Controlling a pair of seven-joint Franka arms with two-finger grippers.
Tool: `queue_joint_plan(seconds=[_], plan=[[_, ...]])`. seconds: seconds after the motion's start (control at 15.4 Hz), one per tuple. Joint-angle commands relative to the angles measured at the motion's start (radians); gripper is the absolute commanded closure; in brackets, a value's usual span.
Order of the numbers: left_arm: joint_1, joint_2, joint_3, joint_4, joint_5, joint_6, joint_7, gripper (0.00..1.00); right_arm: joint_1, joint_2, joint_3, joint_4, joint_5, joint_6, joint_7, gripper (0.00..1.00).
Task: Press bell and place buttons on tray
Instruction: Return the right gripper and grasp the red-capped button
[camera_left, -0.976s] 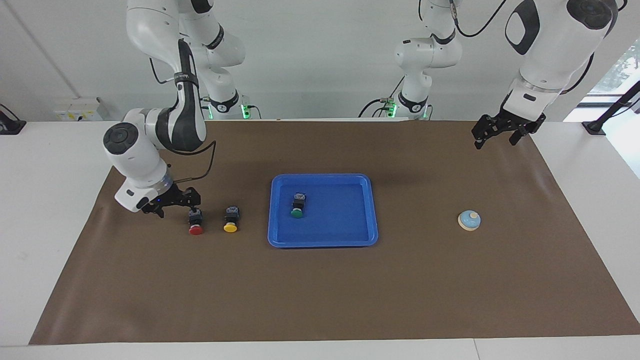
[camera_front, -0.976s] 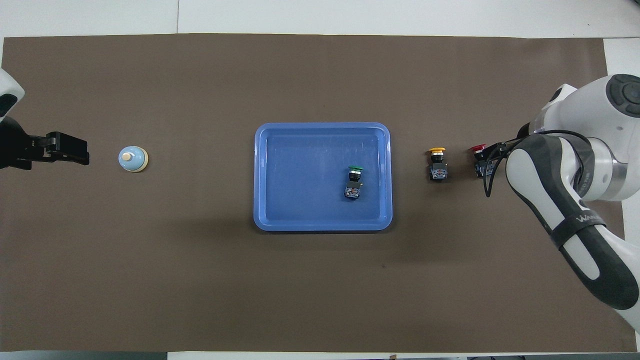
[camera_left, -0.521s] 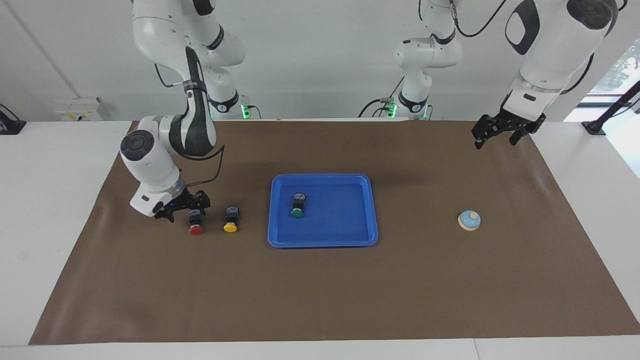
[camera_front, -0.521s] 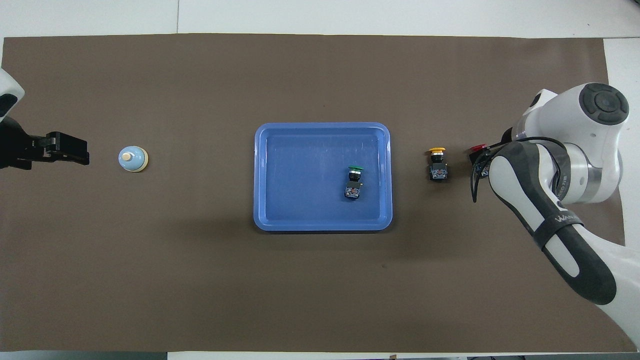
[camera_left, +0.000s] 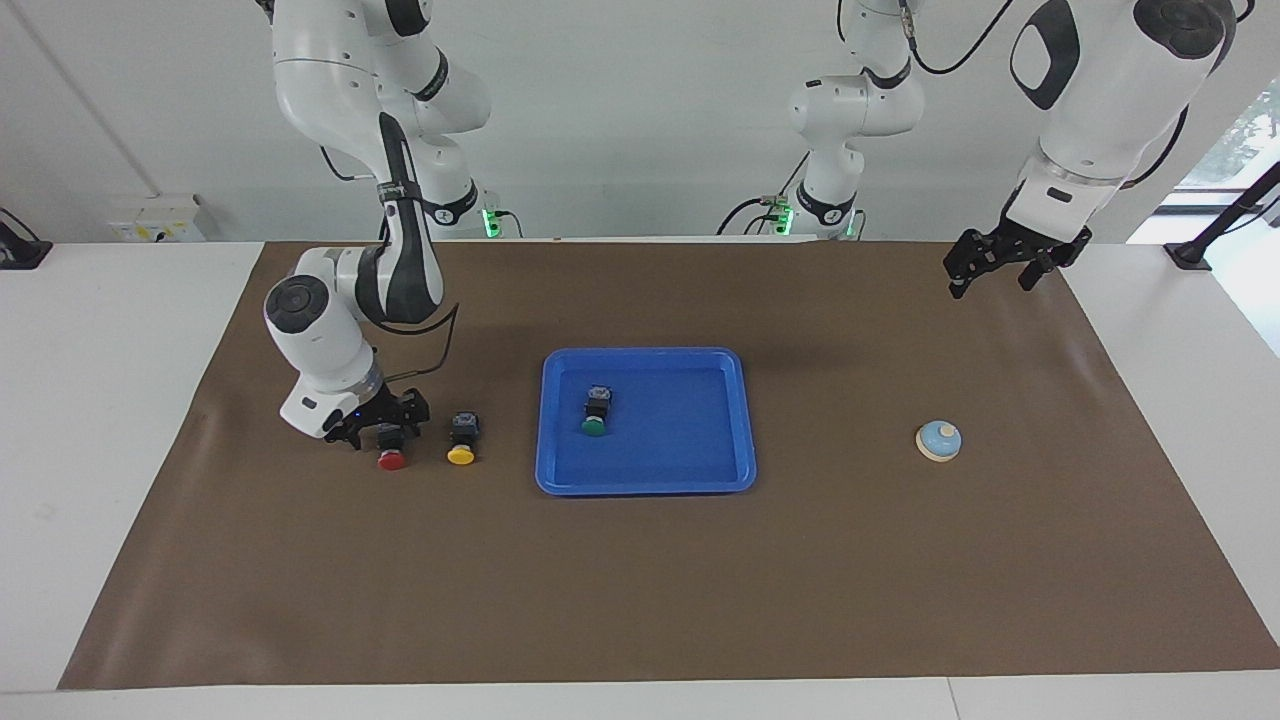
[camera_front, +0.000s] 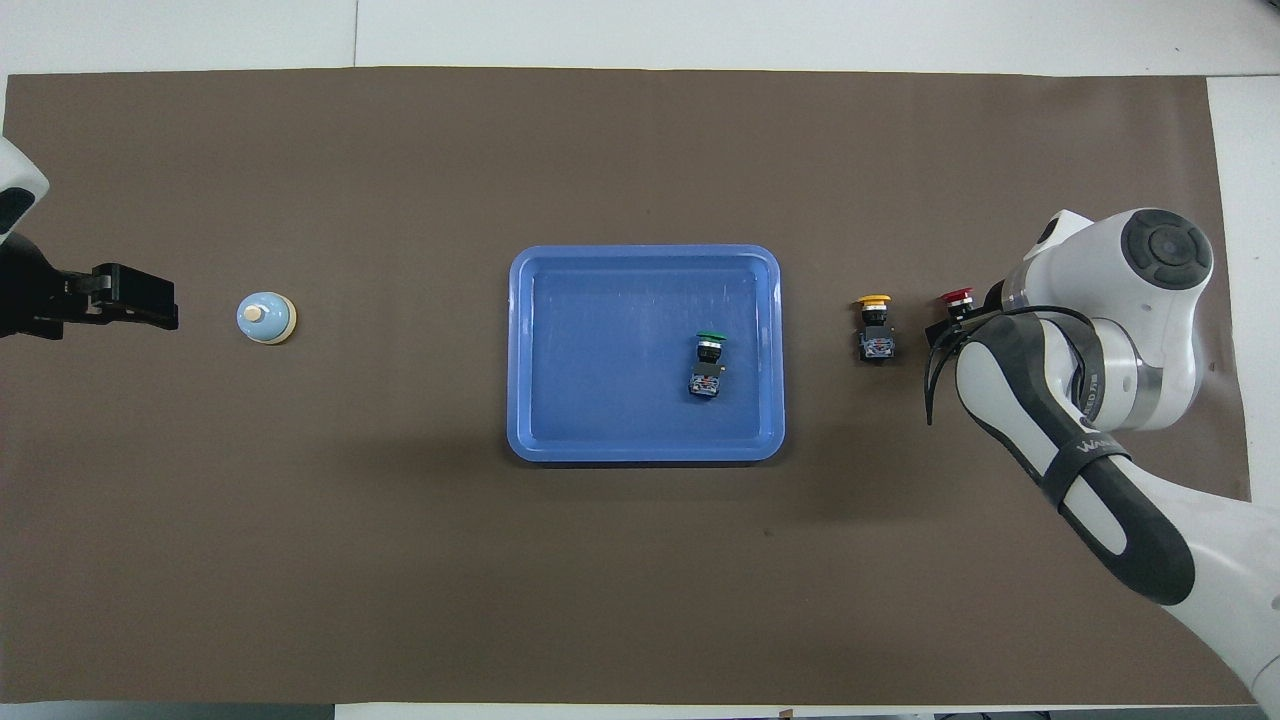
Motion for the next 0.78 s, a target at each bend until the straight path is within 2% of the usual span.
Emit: queue_joint_plan(seconds=[0.0, 0.07, 0.26, 0.39, 0.52, 0.72], plan=[[0.003, -0.021, 0.002, -0.017, -0.009, 0.002, 0.001, 0.0, -0.002, -0.01, 0.005, -0.02, -0.008, 0.031, 0.034, 0.83], [0.002, -0.021, 0.002, -0.017, -0.009, 0.002, 0.001, 0.0, -0.002, -0.006, 0.006, -0.015, -0.008, 0.032, 0.034, 1.0], [0.003, -0.021, 0.002, -0.017, -0.009, 0.002, 0.001, 0.0, -0.002, -0.019, 0.013, 0.004, -0.006, 0.006, 0.055, 1.0], [0.003, -0.021, 0.002, -0.017, -0.009, 0.002, 0.001, 0.0, 0.024, -0.036, 0.049, 0.093, -0.008, -0.12, 0.174, 1.0], [0.002, -0.021, 0.002, -0.017, -0.009, 0.002, 0.001, 0.0, 0.1, -0.029, 0.06, 0.187, -0.006, -0.235, 0.326, 1.0], [0.003, -0.021, 0.002, -0.017, -0.009, 0.002, 0.001, 0.0, 0.269, -0.009, 0.059, 0.293, 0.019, -0.304, 0.597, 1.0]])
